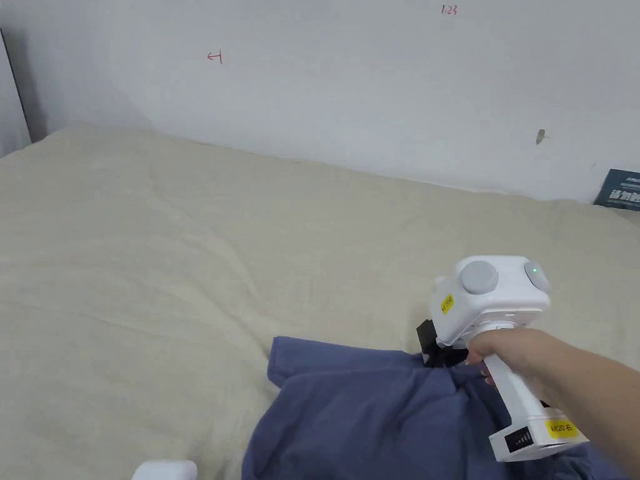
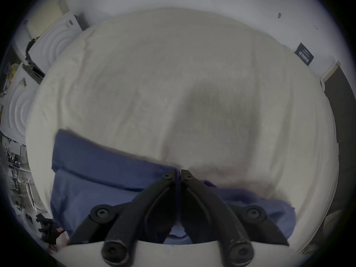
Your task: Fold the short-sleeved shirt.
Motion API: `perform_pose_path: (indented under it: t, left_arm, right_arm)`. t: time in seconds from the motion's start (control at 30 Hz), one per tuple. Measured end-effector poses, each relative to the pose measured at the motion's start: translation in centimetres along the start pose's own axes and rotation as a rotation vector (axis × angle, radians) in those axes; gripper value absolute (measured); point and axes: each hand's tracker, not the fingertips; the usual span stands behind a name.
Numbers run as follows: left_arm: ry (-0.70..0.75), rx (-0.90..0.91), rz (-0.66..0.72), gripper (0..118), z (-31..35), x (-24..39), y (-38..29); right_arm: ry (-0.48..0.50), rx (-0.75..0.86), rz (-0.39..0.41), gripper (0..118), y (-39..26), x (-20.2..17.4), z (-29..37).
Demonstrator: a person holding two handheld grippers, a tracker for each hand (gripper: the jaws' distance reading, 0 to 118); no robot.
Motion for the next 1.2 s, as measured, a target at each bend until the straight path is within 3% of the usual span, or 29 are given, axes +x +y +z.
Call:
perform_pose_path:
  t: [0.03,0.13,0.47,0.53,0.67,0.9,1.03,1.2]
  left_arm:
    - [0.002,0.003,0.002,5,0.0,0.1,0.0]
    - [0.015,0.014,0.001,5,0.4,0.6,0.0]
    - [-0.052,0.212,-0.002,5,8.0,2.4,2.9]
    - [-0.094,0.253,-0.027,5,10.7,3.5,4.7]
    - [-0.094,0.318,-0.143,5,15.3,7.1,8.9]
    - [-0.116,0.489,-0.209,5,21.3,13.0,16.8]
    - [-0.103,0.638,-0.159,5,23.6,15.2,20.3]
    - [-0.068,0.698,-0.166,5,25.7,16.9,24.6]
  right_arm:
    - [-0.011,0.031,-0.030,2,-0.5,-0.2,1.0]
    - [0.091,0.072,-0.066,2,-1.9,1.6,4.5]
    - [0.128,0.369,-0.135,2,-14.9,5.9,23.0]
    - [0.144,0.418,-0.173,2,-17.5,7.1,26.8]
    - [0.153,0.519,-0.171,2,-20.7,7.6,33.4]
    - [0.134,0.676,-0.171,2,-20.3,7.5,42.1]
    - [0.130,0.724,-0.196,2,-17.6,7.5,45.1]
    - [0.101,0.786,-0.216,2,-13.5,7.4,47.2]
